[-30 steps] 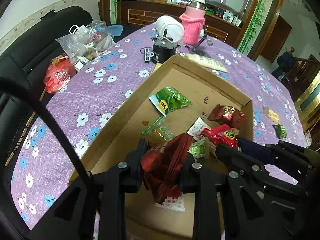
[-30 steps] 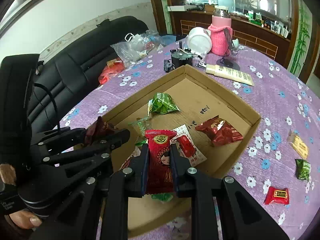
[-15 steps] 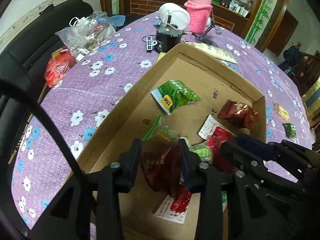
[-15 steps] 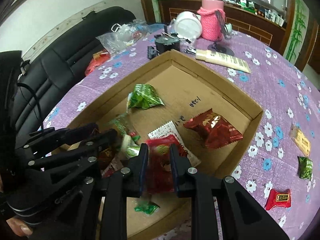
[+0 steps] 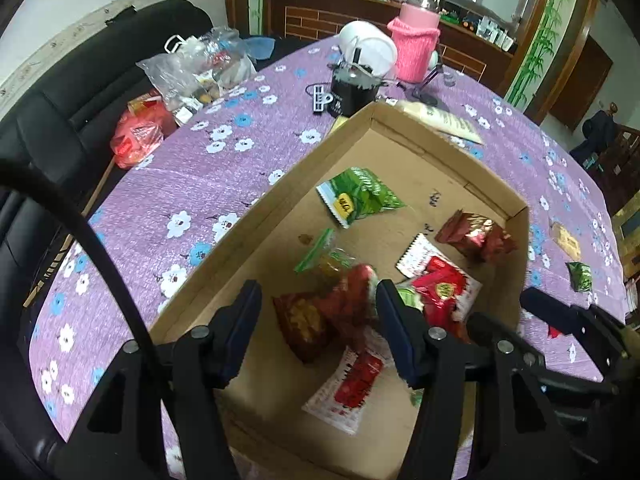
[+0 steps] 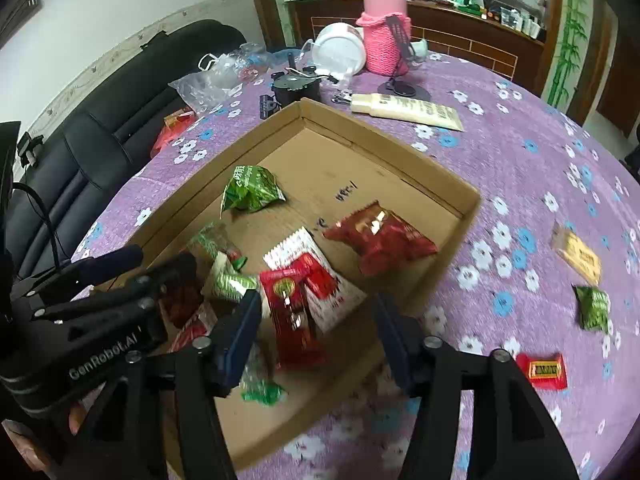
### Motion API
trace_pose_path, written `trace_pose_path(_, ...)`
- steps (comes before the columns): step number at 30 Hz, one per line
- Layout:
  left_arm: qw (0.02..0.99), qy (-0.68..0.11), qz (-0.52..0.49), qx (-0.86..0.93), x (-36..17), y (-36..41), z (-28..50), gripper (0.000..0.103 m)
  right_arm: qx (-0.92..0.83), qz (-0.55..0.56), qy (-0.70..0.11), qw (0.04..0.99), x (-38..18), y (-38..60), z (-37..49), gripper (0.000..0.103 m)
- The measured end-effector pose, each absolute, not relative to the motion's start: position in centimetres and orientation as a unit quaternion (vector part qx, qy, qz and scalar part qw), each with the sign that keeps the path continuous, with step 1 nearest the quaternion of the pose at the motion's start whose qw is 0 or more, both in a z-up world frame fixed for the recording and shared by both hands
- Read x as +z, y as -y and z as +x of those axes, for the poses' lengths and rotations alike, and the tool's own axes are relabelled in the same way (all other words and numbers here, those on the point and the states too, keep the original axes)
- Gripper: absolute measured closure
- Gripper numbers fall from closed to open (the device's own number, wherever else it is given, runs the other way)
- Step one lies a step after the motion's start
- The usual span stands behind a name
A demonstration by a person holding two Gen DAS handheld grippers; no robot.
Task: Organize snacks
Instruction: 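Open both grippers over the cardboard box to drop the candies, then grasp green pea bag with right gripper while left gripper grasps red candy bar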
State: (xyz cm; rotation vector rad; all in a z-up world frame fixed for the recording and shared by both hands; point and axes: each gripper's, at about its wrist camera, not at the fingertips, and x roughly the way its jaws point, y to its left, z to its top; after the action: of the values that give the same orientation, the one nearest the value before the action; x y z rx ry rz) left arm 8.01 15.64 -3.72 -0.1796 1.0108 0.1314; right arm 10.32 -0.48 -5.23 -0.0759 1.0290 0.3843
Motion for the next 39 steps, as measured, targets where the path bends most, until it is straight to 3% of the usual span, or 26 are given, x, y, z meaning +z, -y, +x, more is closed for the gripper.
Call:
trace_pose_path(4,0.877,-0.471,-0.079,0.045,-2.9,-13.0,7.0,0.036,0.191,-0.028,-0.487,0.852,-4.9,3.0,8.6,0.029)
trace_pose_path(15,0.880,-0.469,0.006,-0.076,-1.5,0.9,8.0,0.035,0.024,0.025,-0.463,0.886,-4.8,22.0,10.0,0.024)
trace_pose_path(26,0.858,-0.505,0.041,-0.081,-4.7,6.5,10.4,0.035,0.050,-0.017,-0.486,0.873,-8.8,23.8,15.8,0.023)
trace_pose_path(27,0.858,-0.505,0.044,-0.083,-4.9,6.7,10.4,0.035,0.053,-0.021,-0.486,0.872,-9.0,23.6,16.0,0.024)
trace_pose_path(29,0.860,-0.500,0.051,-0.094,-5.0,6.9,10.3,0.035,0.060,-0.030,-0.489,0.870,-9.3,23.4,16.2,0.044)
trace_pose_path(33,0.857,-0.498,0.069,-0.113,-5.4,7.8,10.6,0.035,0.073,-0.016,-0.485,0.871,-9.3,24.5,15.6,0.064)
trace_pose_path(39,0.849,-0.487,0.123,-0.161,-6.1,10.8,10.6,0.034,0.093,0.017,-0.492,0.865,-9.1,27.3,13.0,0.066)
